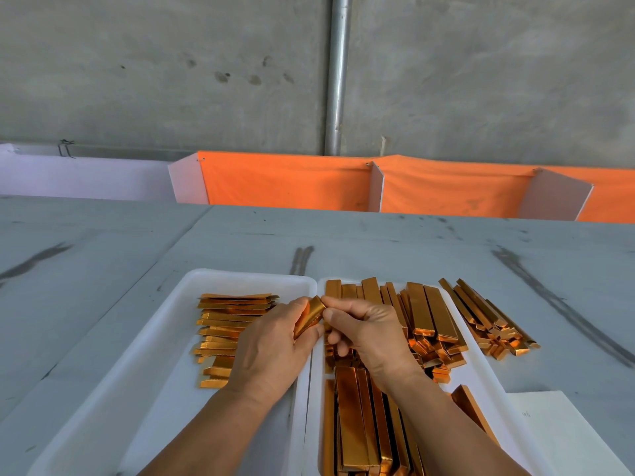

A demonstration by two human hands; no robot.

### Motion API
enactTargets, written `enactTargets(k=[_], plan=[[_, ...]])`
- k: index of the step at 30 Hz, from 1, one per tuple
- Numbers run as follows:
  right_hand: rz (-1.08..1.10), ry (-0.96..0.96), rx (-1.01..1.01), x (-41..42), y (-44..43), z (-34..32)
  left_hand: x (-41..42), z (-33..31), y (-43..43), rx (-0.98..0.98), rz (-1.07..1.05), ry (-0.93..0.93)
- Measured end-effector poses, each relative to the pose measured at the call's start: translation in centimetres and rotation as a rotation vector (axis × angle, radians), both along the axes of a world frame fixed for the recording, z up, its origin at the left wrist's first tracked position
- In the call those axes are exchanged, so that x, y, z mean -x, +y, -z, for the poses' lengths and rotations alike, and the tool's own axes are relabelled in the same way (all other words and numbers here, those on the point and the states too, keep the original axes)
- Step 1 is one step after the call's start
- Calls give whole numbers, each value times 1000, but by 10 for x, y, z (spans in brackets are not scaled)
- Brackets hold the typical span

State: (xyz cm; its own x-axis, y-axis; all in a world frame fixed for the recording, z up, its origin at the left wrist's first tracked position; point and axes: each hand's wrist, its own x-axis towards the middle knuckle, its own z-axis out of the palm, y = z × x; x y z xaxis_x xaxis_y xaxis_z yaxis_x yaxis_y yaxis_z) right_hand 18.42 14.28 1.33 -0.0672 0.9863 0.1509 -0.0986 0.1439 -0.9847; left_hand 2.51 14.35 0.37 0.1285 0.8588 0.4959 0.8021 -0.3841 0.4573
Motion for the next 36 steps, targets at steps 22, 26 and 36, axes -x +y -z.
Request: enactTargets(k=[22, 26, 36], plan=[[71, 4, 15, 3, 0, -3, -6, 0, 1, -35, 21, 50], [80, 14, 24, 3, 1, -3, -6, 1, 0, -46, 27, 77], [57, 54, 29, 2, 0, -3, -5, 2, 1, -24, 25, 47]])
